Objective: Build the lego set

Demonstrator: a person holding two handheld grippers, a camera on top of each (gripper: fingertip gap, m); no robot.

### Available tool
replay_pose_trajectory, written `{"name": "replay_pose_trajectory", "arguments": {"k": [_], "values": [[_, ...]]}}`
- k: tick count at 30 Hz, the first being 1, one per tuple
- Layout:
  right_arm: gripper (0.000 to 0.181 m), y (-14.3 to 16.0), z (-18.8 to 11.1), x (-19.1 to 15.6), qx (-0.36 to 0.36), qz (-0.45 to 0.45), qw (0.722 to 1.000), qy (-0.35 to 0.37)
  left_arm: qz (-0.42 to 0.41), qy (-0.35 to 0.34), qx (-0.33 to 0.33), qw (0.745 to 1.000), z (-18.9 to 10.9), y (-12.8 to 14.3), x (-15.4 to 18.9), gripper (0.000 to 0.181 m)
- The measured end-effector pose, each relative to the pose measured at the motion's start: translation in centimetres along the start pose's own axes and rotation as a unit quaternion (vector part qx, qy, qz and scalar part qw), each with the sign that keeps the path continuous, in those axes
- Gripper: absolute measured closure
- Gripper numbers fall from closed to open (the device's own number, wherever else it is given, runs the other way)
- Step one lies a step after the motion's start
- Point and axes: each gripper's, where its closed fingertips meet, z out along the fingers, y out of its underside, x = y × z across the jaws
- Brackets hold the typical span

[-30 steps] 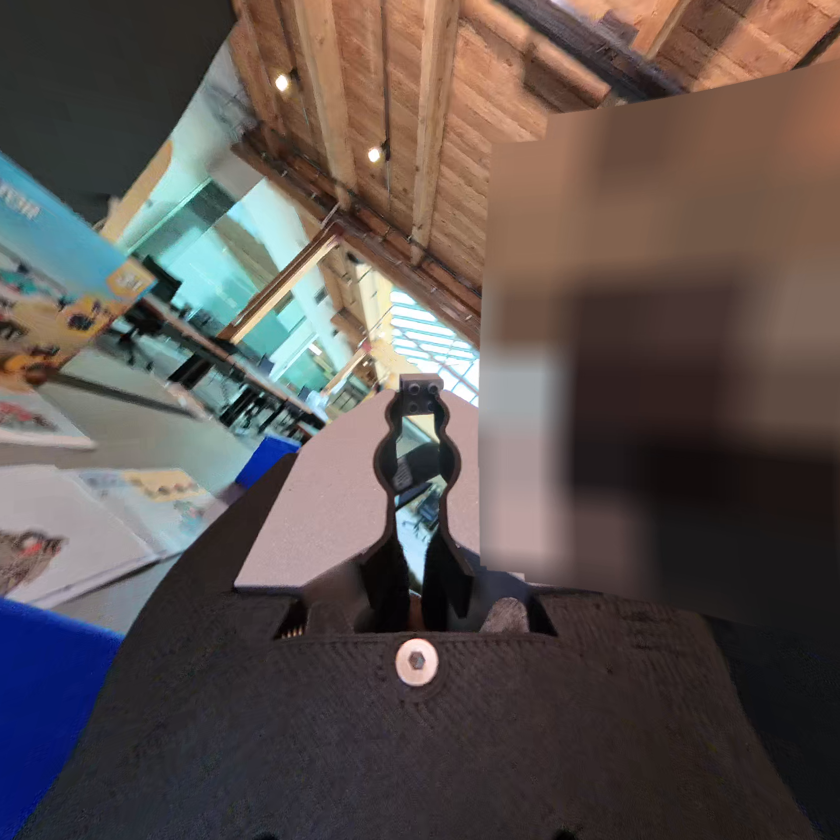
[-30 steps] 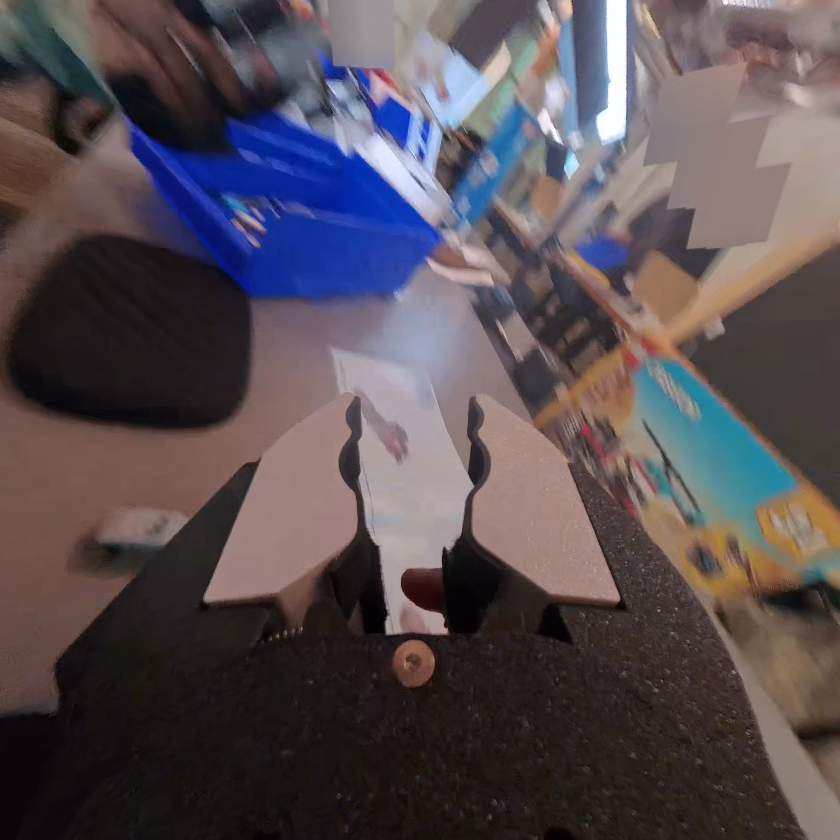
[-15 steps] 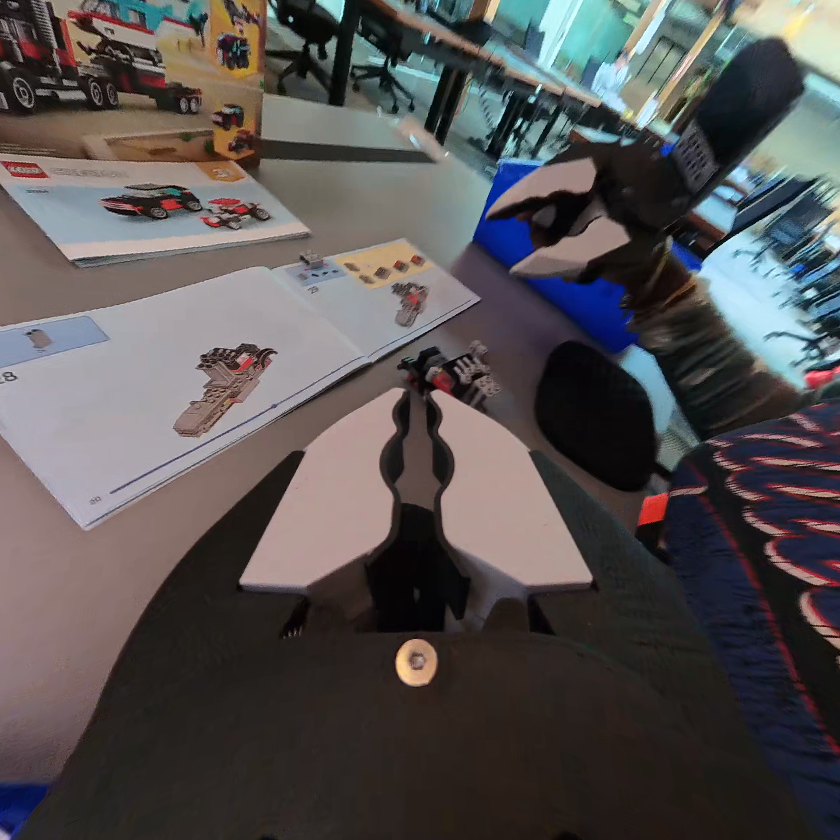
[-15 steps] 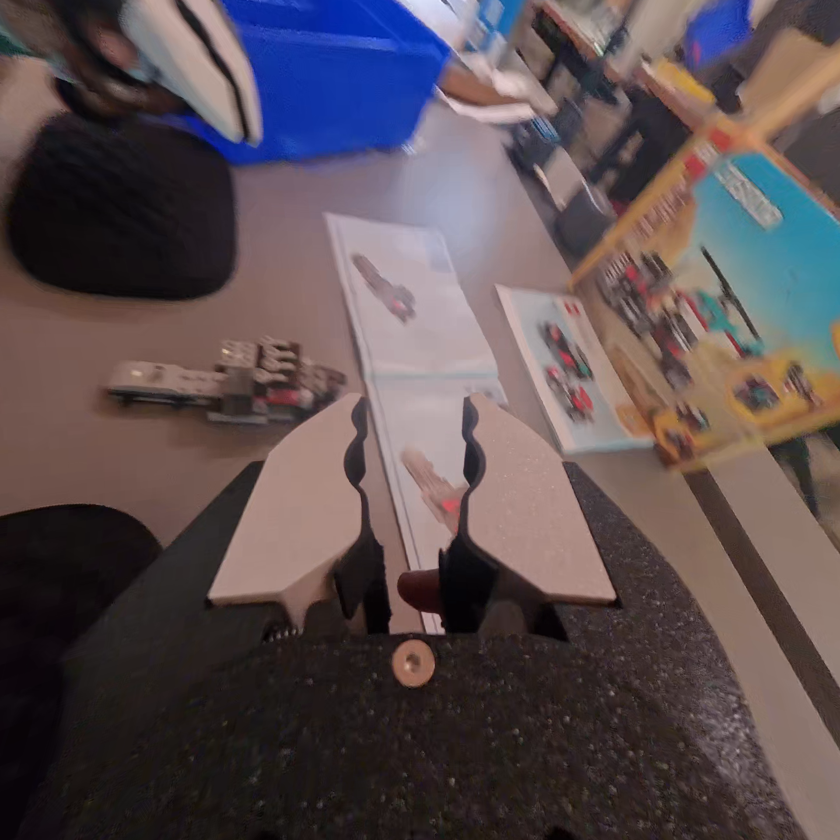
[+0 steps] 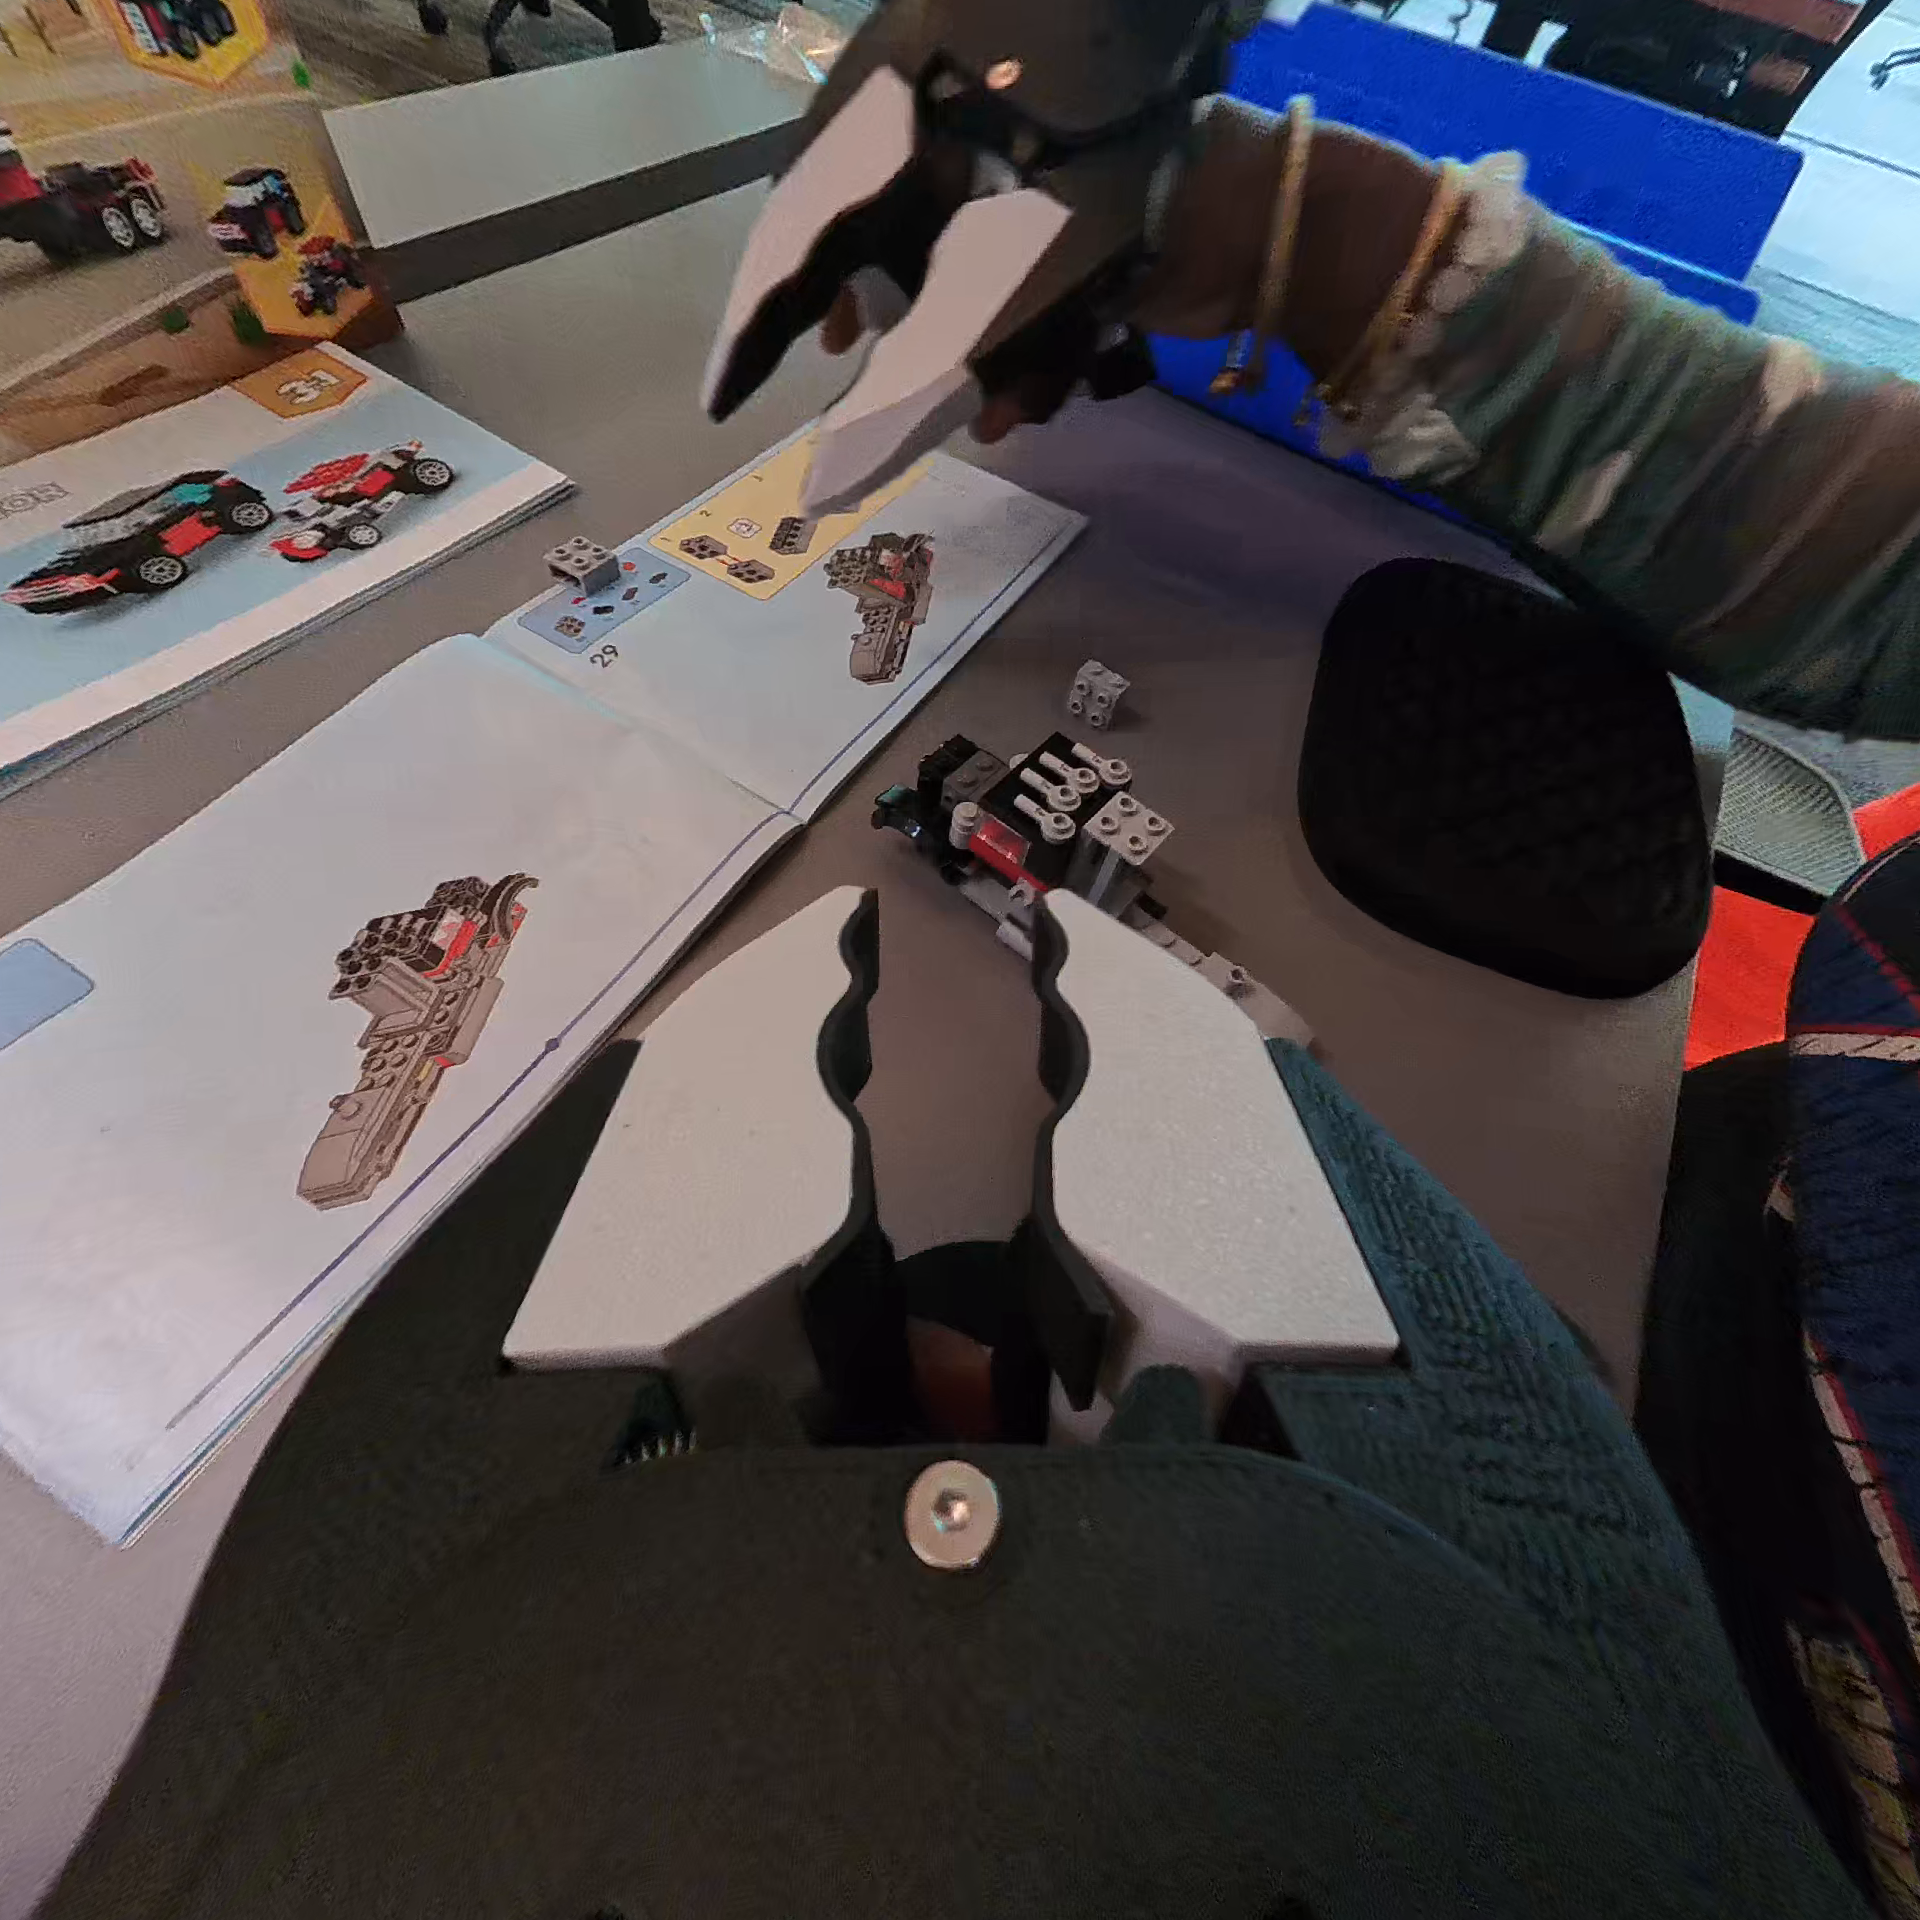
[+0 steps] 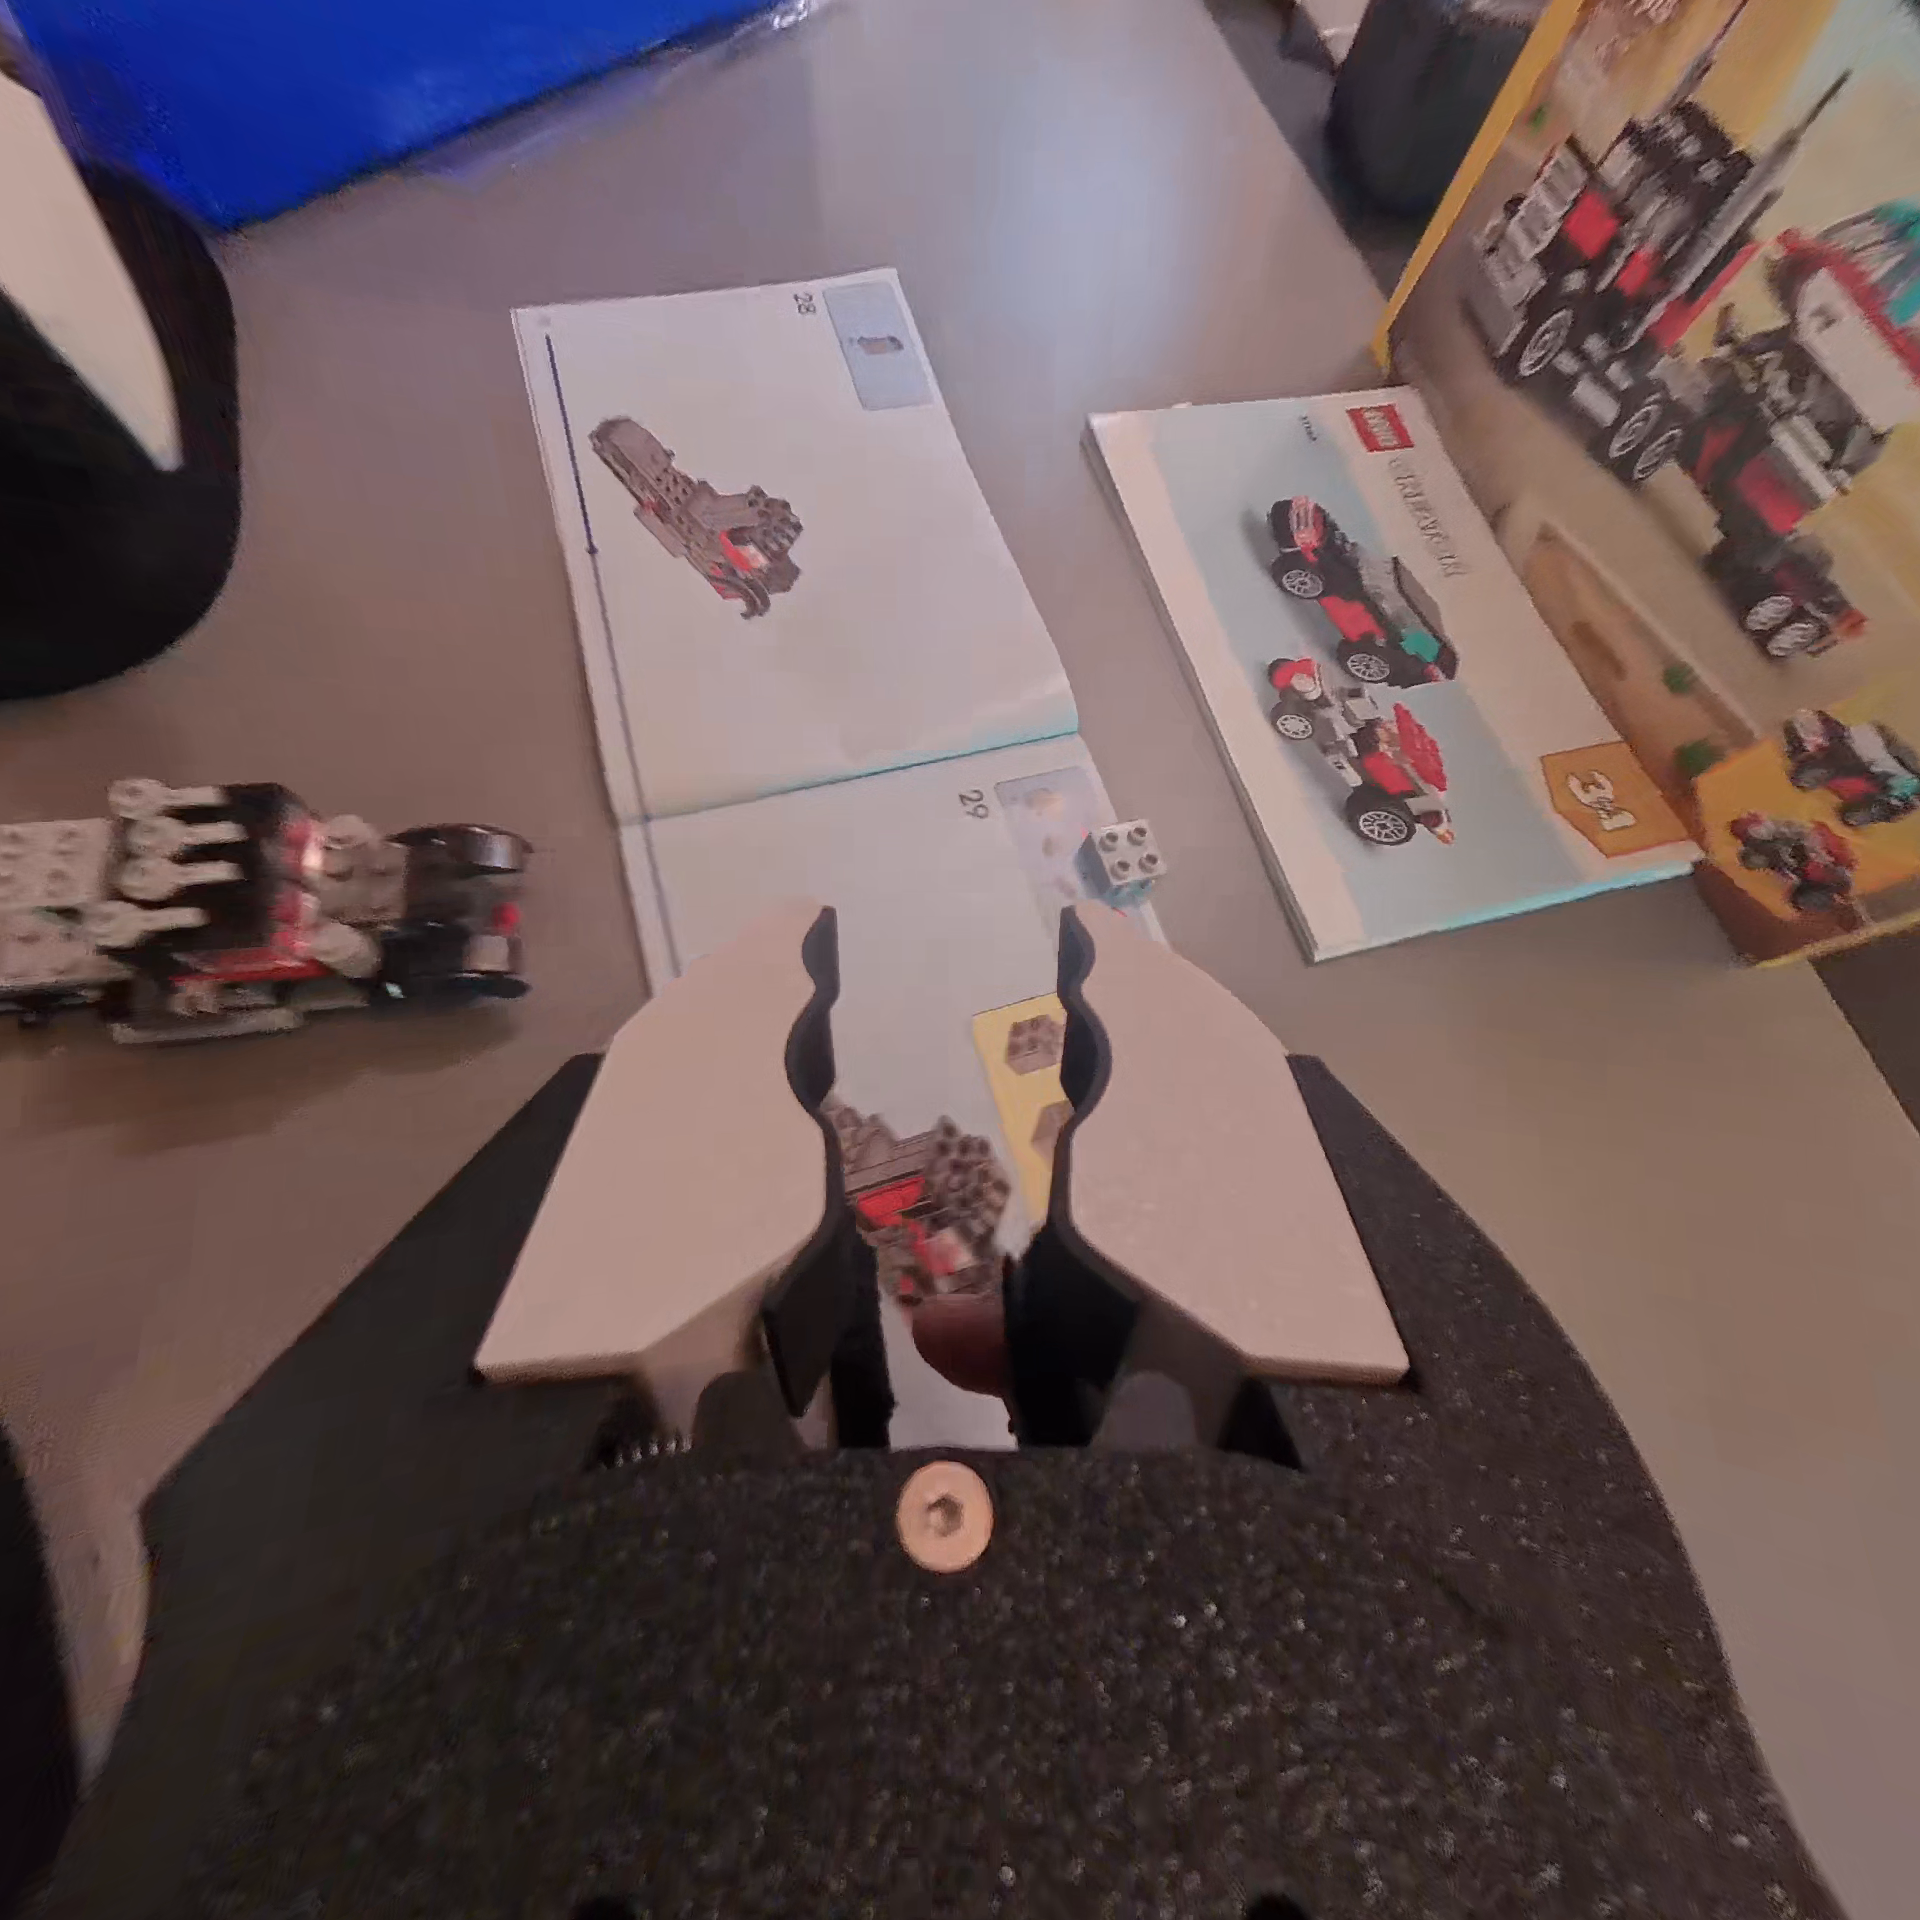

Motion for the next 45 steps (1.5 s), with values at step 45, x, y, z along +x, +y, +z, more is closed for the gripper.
{"name": "replay_pose_trajectory", "arguments": {"k": [45], "values": [[0.115,-8.3,-13.6,4.5,0.55,0.369,0.749,0.037,-0.001,0.004,0.052,0.999,0.1,-0.7,0.1,0.151]]}}
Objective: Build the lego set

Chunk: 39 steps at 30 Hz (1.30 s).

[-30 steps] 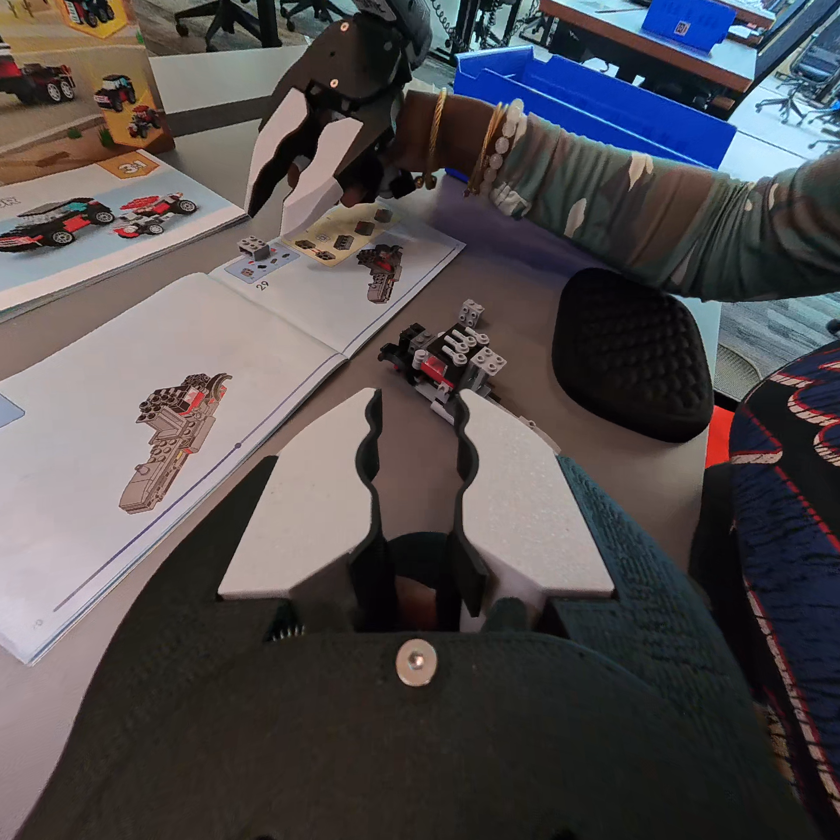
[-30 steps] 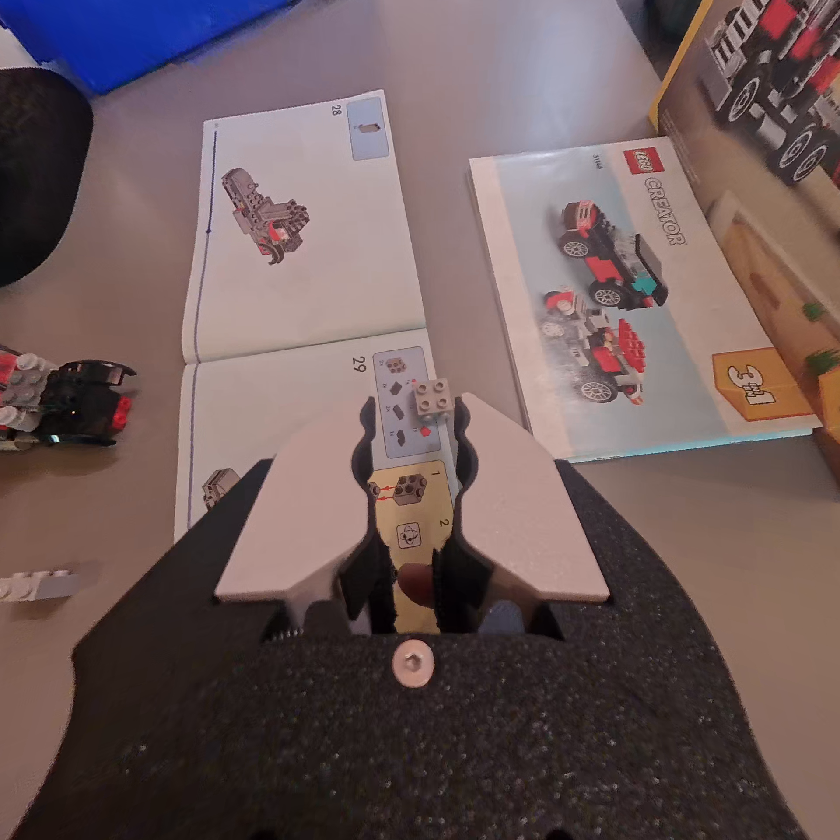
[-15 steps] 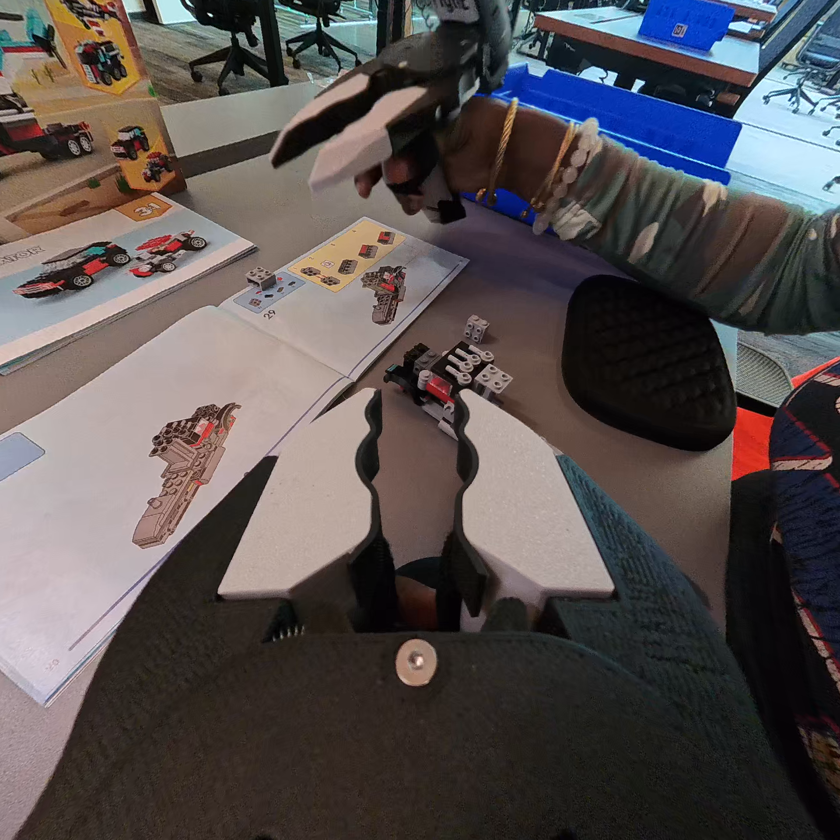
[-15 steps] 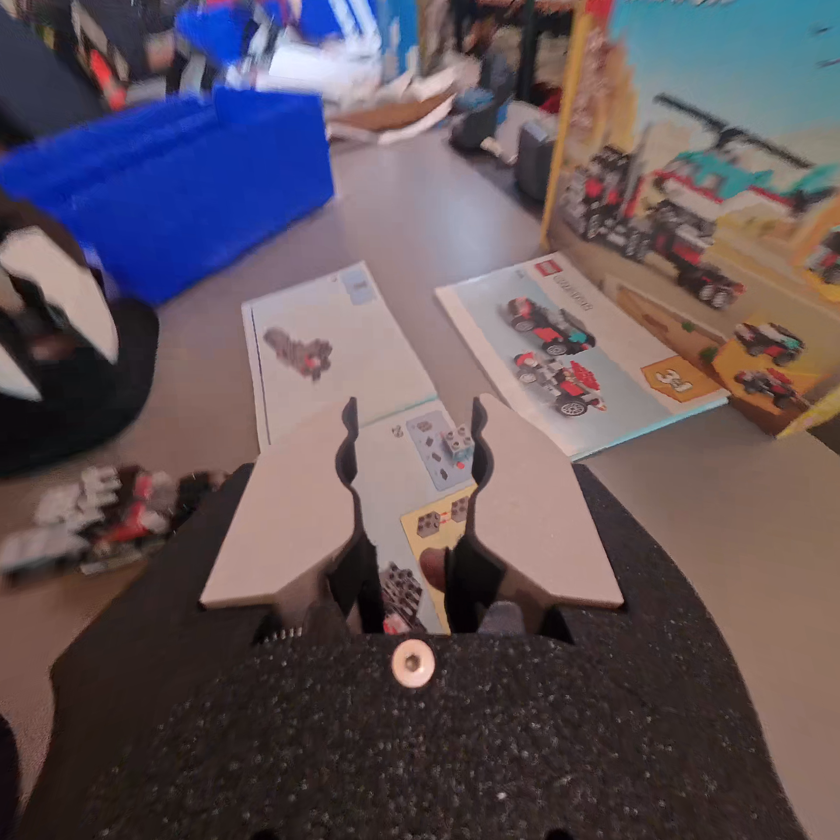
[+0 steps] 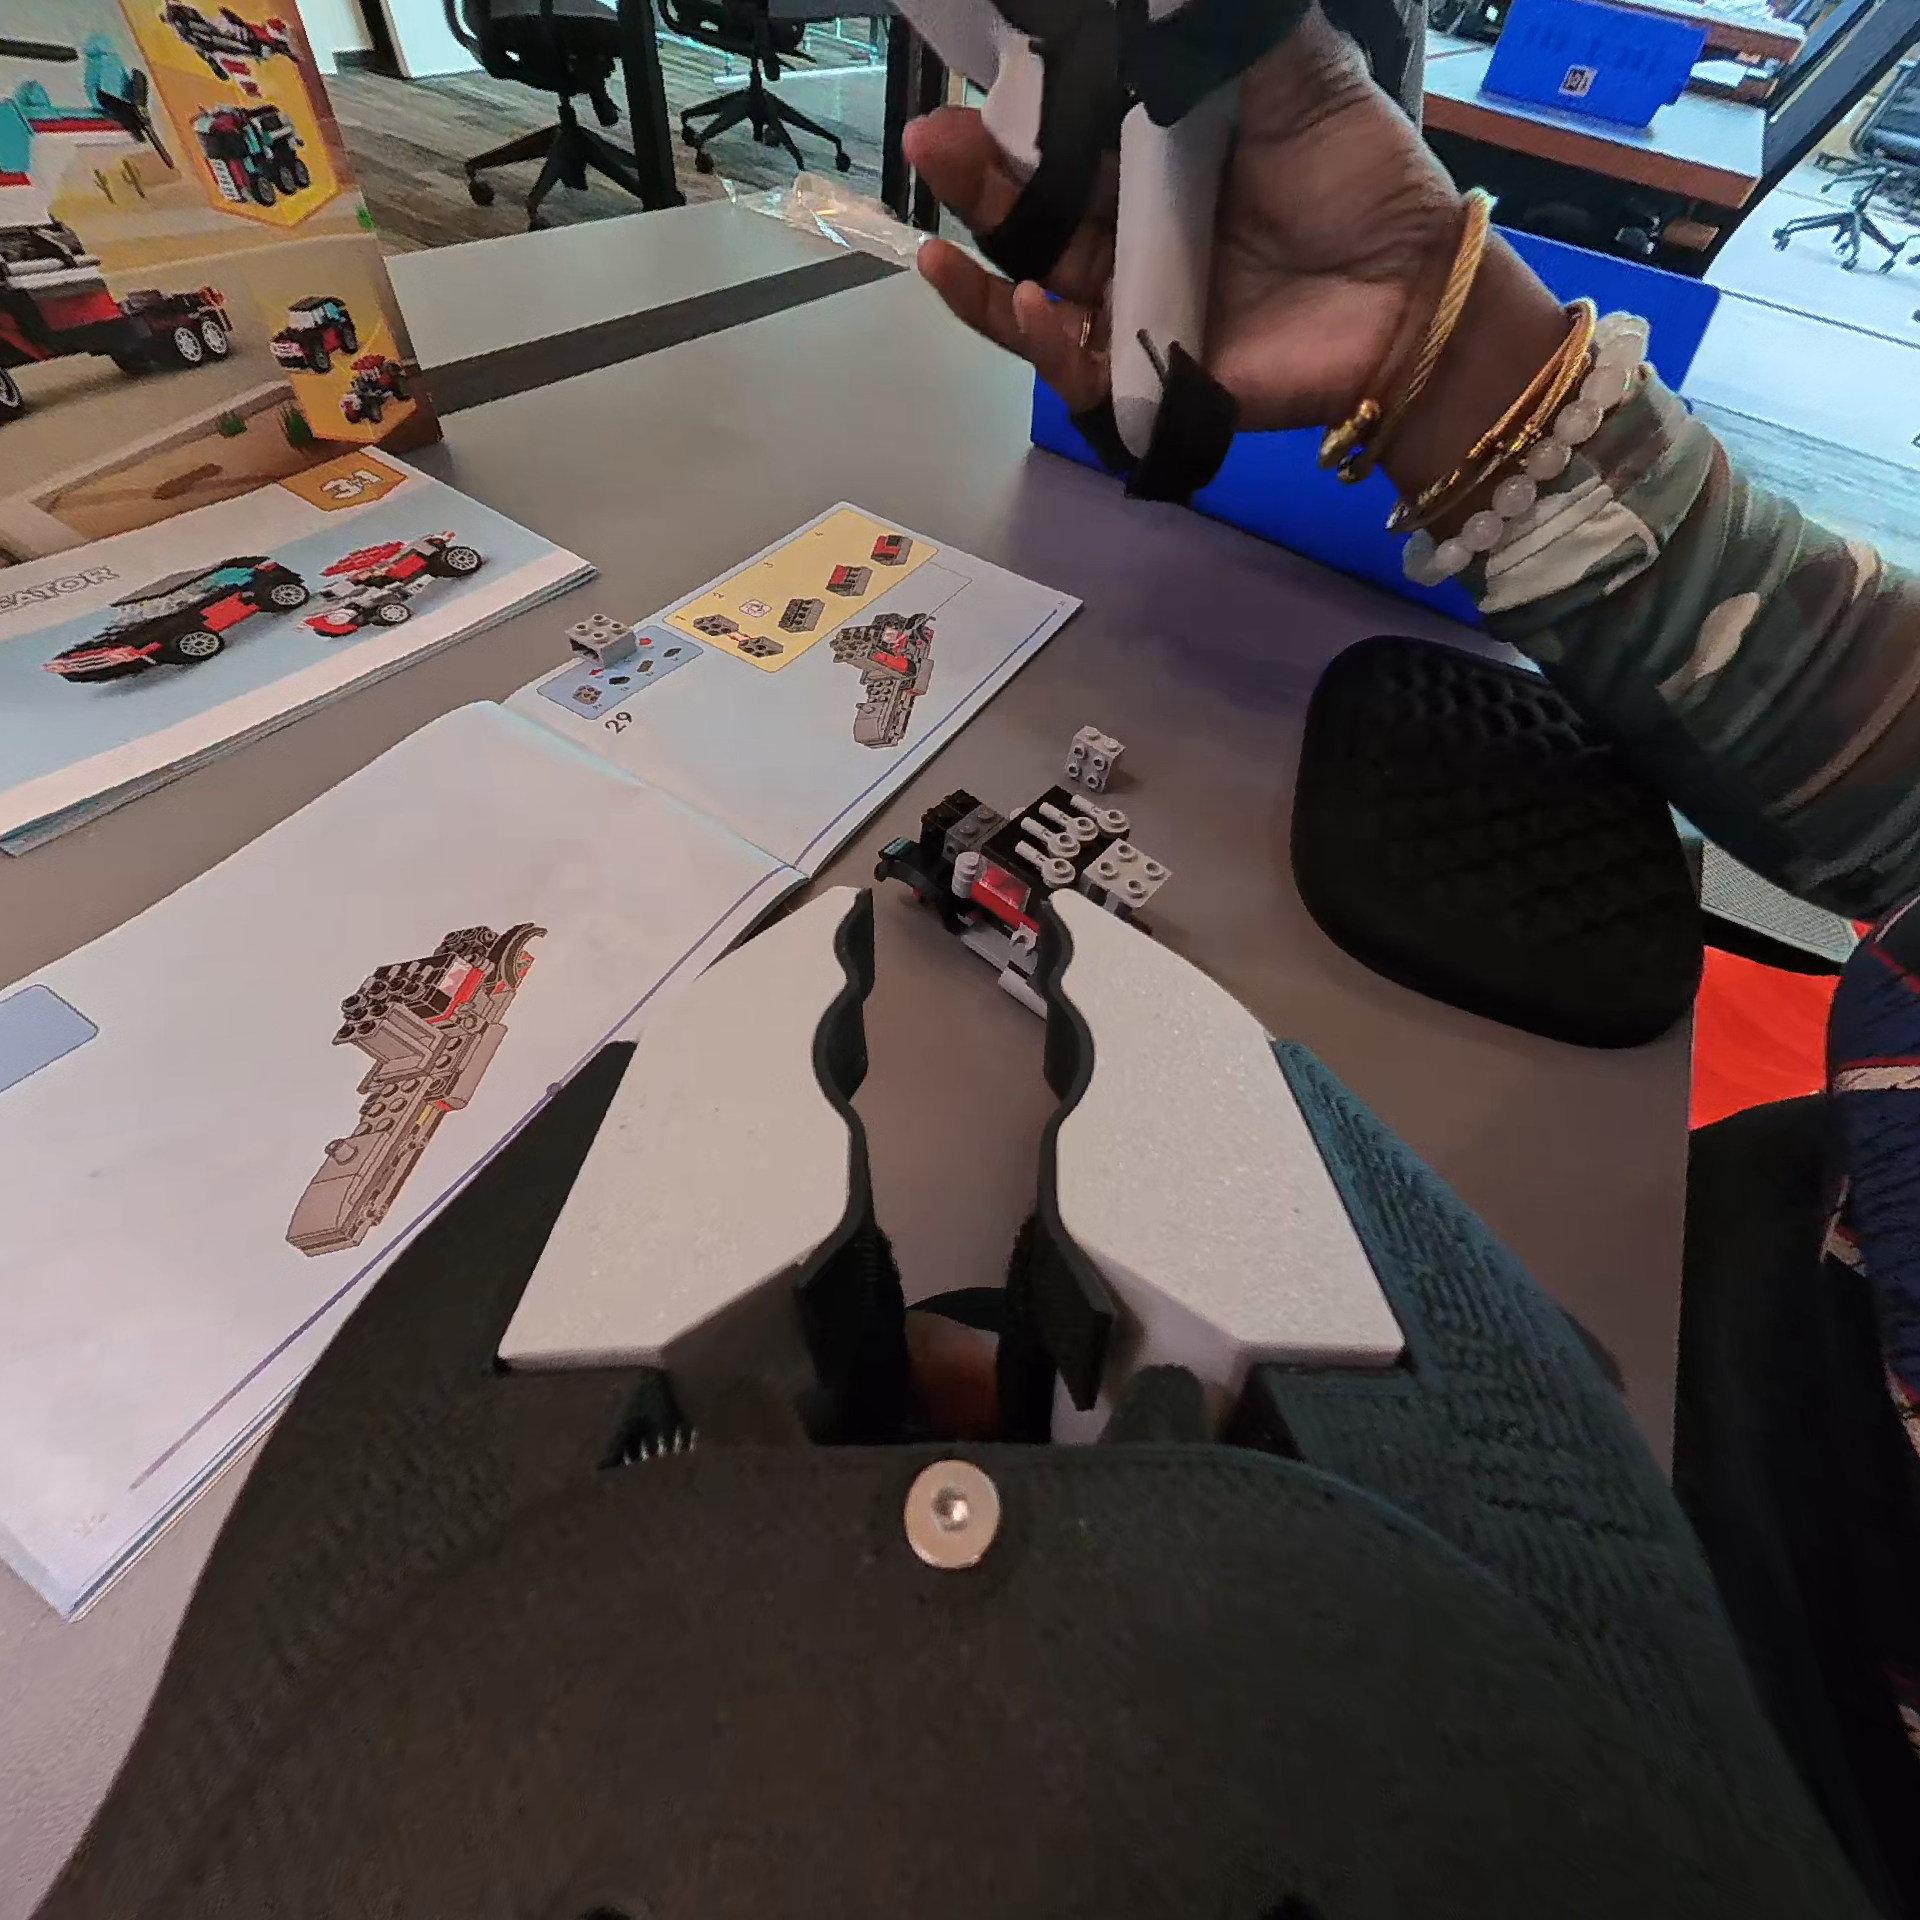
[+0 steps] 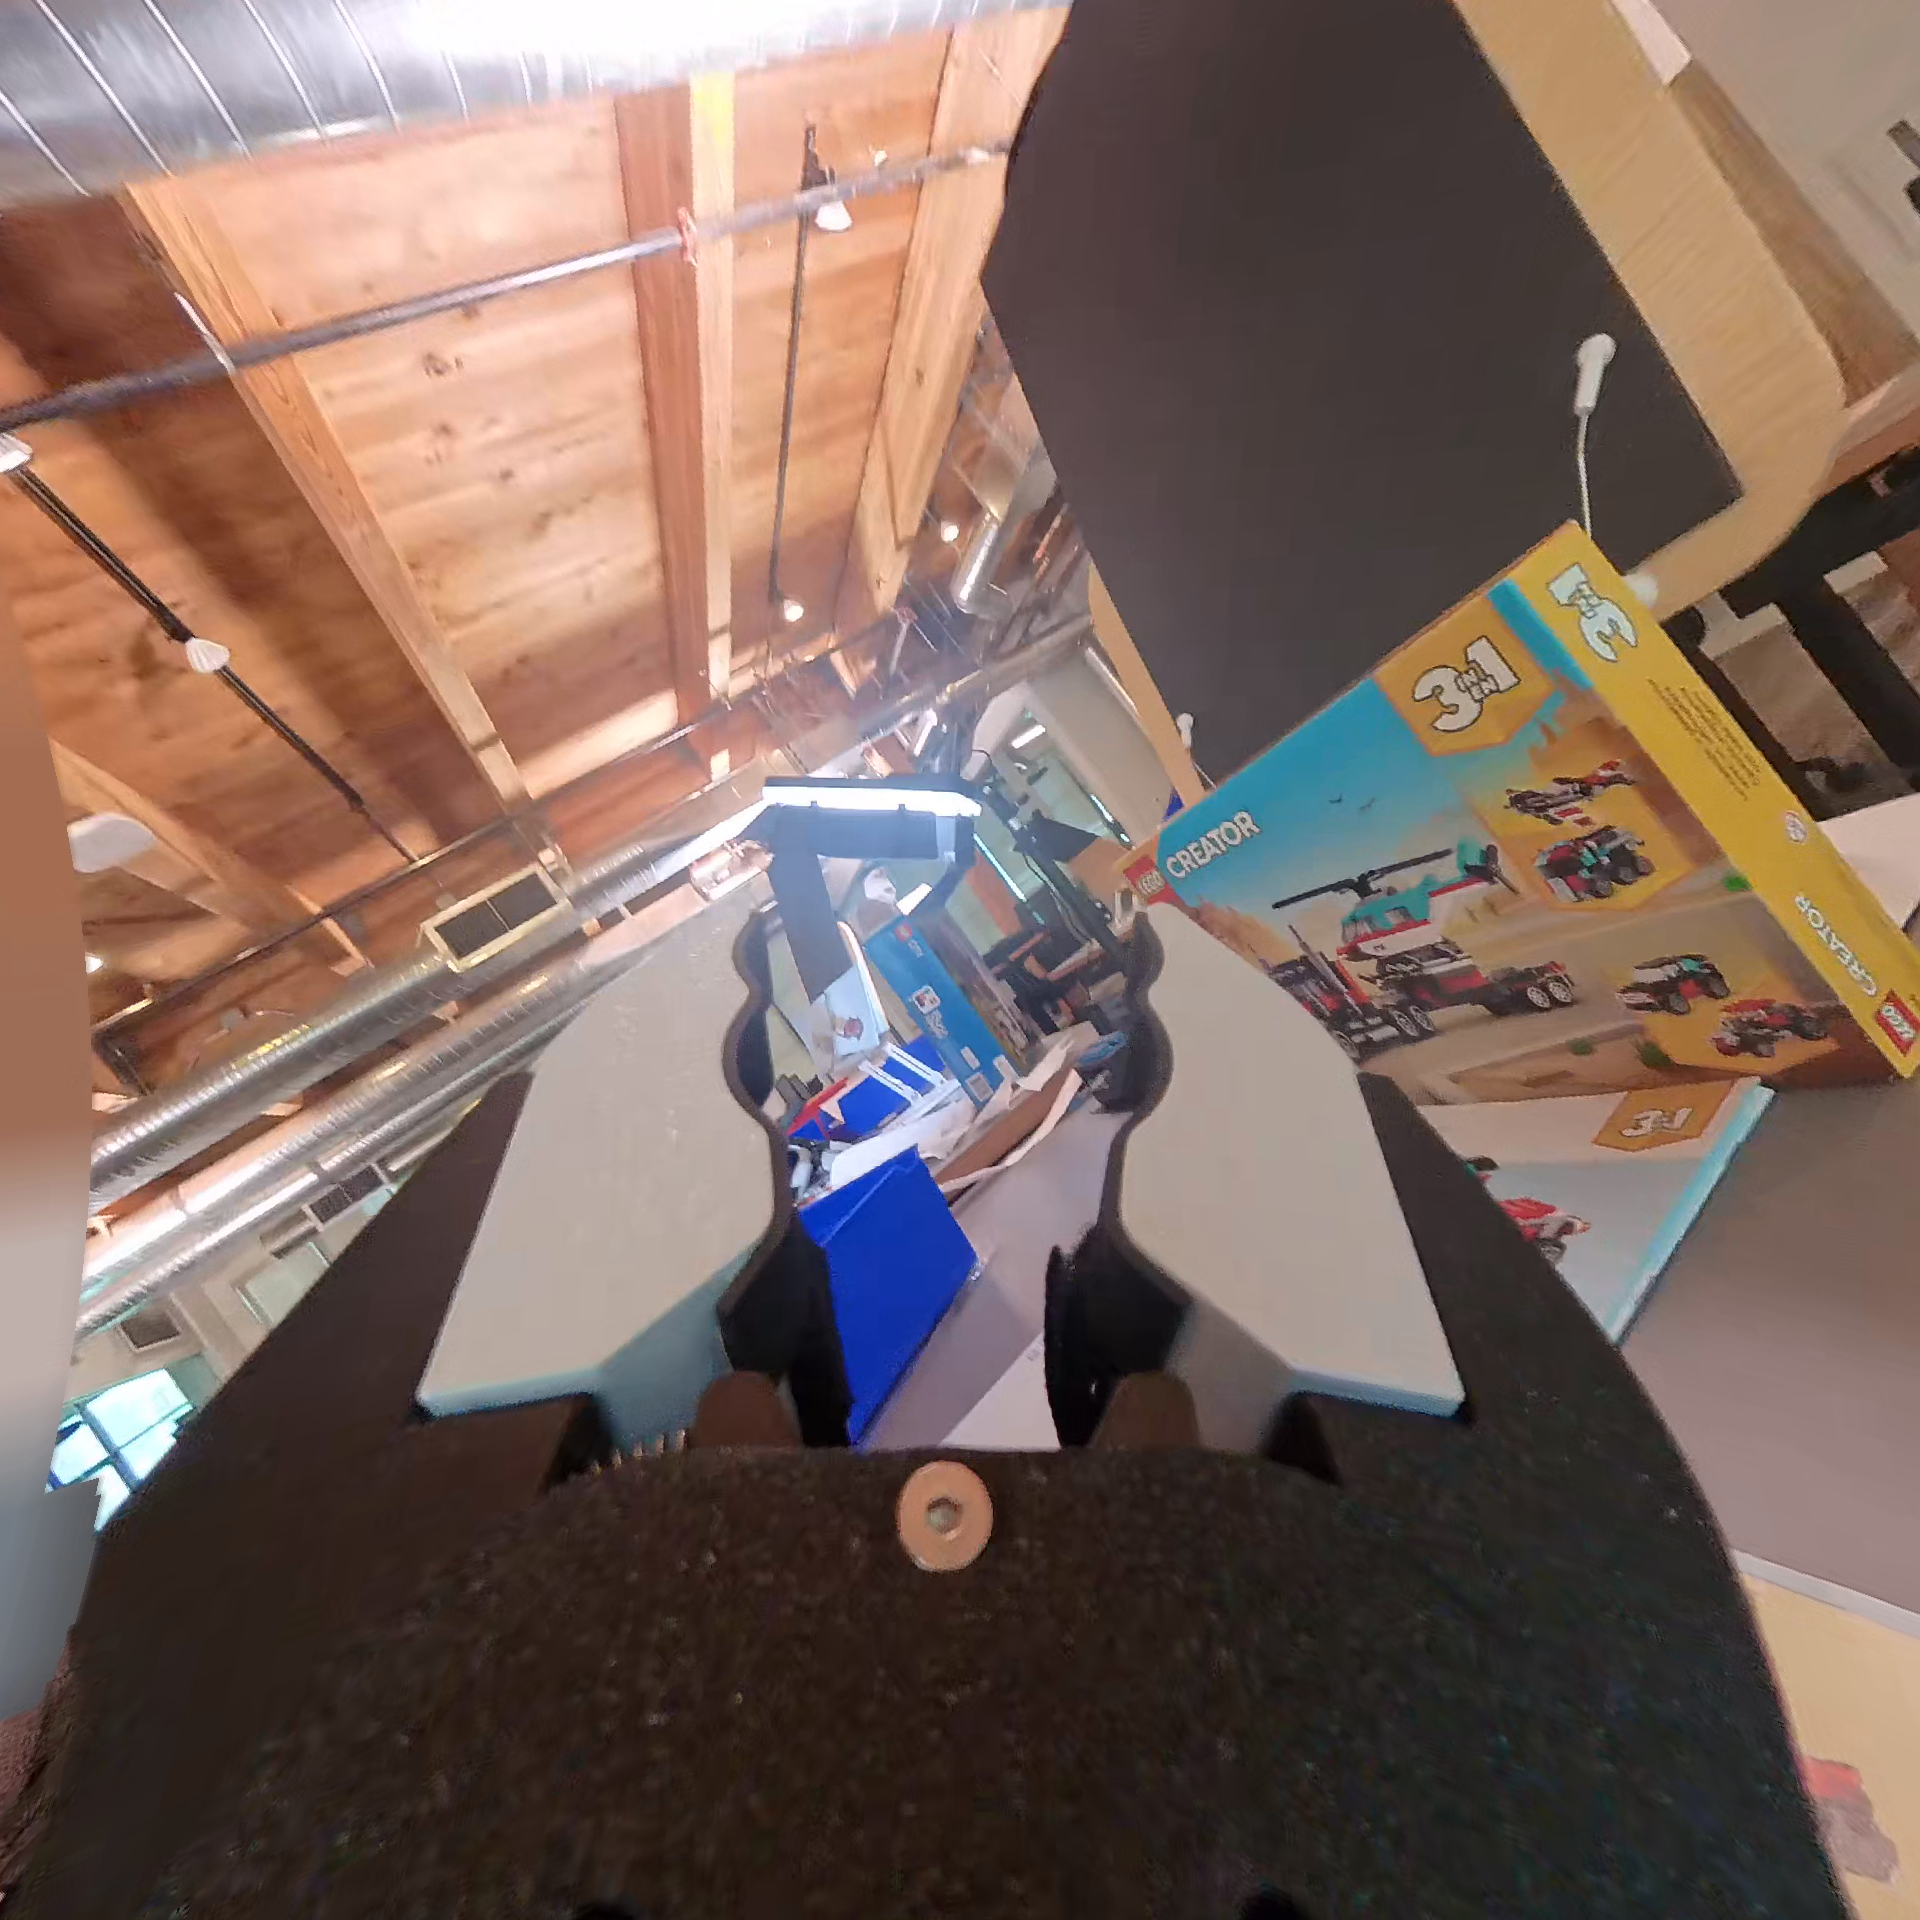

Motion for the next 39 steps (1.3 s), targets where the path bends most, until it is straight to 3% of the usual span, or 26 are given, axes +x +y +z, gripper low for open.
{"name": "replay_pose_trajectory", "arguments": {"k": [7,24,34,39], "values": [[0.118,-1.1,-0.8,-0.4,0.049,0.004,0.999,-0.022,-0.005,0.004,0.001,1.0,0.0,-0.1,0.1,0.152],[0.118,-1.2,-0.9,-0.8,0.056,0.01,0.998,-0.038,0.001,0.019,-0.02,1.0,0.4,0.6,0.5,0.149],[0.119,-0.4,-0.7,-0.3,0.037,-0.016,0.999,-0.024,-0.001,0.022,-0.033,0.999,0.7,1.0,0.5,0.144],[0.117,1.6,-0.5,0.8,-0.041,-0.13,0.99,0.028,-0.006,0.016,-0.033,0.999,0.7,1.0,0.3,0.138]]}}
